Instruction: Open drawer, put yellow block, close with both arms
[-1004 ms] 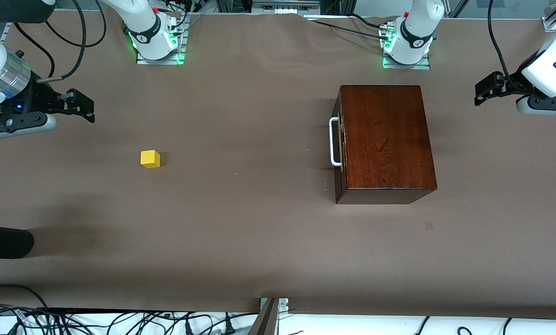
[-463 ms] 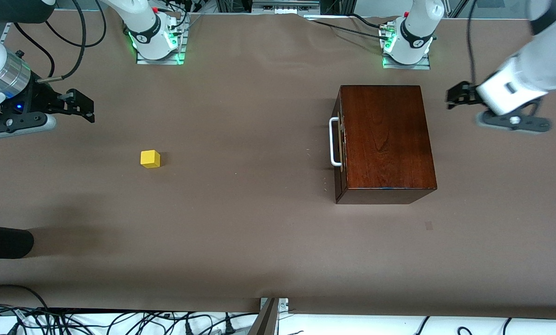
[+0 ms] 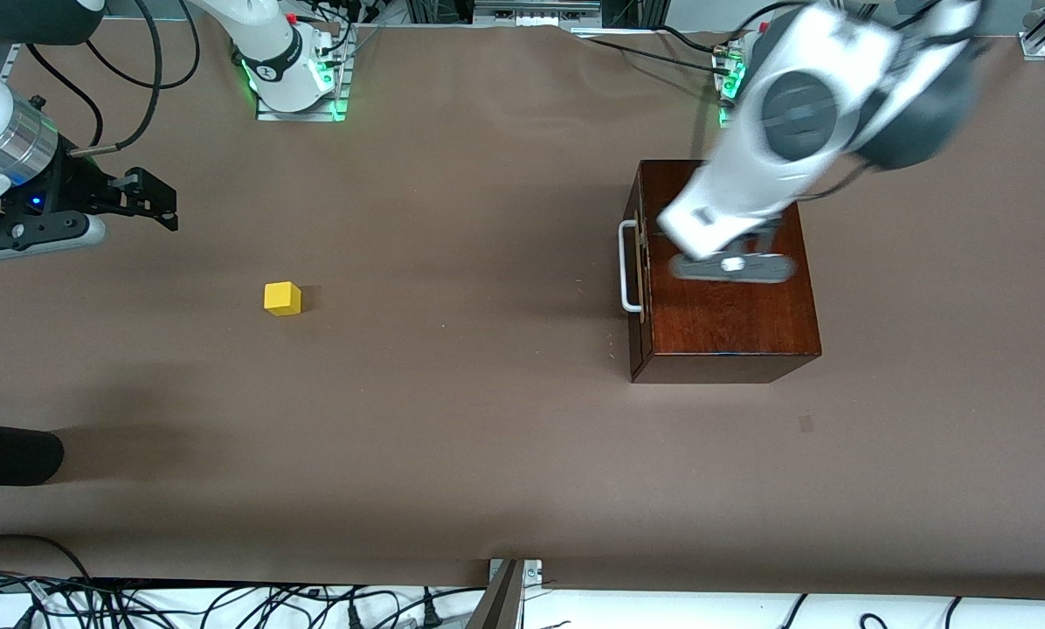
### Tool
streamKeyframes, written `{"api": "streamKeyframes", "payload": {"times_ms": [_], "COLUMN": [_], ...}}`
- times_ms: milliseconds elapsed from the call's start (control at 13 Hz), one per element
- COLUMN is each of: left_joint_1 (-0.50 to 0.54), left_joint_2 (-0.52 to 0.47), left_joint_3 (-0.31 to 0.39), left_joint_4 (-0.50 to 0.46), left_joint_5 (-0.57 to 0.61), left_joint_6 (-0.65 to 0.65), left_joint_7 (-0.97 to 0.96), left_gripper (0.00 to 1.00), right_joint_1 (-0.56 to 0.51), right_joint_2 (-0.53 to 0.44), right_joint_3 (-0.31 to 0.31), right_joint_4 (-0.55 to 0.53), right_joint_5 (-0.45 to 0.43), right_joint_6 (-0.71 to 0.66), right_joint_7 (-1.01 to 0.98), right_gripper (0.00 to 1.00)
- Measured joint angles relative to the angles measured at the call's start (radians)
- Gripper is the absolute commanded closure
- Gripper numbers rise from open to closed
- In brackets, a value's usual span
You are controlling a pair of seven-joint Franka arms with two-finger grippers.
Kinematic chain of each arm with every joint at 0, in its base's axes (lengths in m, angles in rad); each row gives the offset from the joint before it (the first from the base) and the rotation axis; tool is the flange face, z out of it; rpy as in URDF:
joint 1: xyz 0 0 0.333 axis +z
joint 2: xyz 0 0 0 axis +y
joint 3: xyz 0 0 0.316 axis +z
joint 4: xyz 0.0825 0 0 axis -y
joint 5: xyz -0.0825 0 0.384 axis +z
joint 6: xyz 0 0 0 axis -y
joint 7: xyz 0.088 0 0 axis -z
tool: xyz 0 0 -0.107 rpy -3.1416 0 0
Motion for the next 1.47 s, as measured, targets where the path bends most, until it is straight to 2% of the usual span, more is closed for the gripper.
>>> {"api": "streamKeyframes", "payload": {"times_ms": [232,463,772,1467], "left_joint_1": [-0.14,-0.214,-0.215,-0.242], "left_joint_2": [0.123,0.195,0.248,0.323], "left_joint_3": [-0.001,-0.001,0.007,0.006], "left_joint_4": [0.006,0.009,0.009,0.01], "left_joint_5": [0.112,0.213,0.282,0.324], "left_joint_6": [0.067,0.069,0.069,0.093], "left_joint_7": [-0.137,-0.24,-0.248,-0.31], "left_gripper": [0.0,0.0,0.0,0.0], "right_joint_1": [0.0,0.0,0.0,0.0], "right_joint_2": [0.001,0.001,0.002,0.002], "right_joint_3": [0.0,0.0,0.0,0.0], "right_joint_4": [0.0,0.0,0.0,0.0], "right_joint_5": [0.0,0.0,0.0,0.0], "right_joint_6": [0.0,0.0,0.0,0.0], "right_joint_7": [0.001,0.001,0.001,0.002], "right_gripper": [0.0,0.0,0.0,0.0]}}
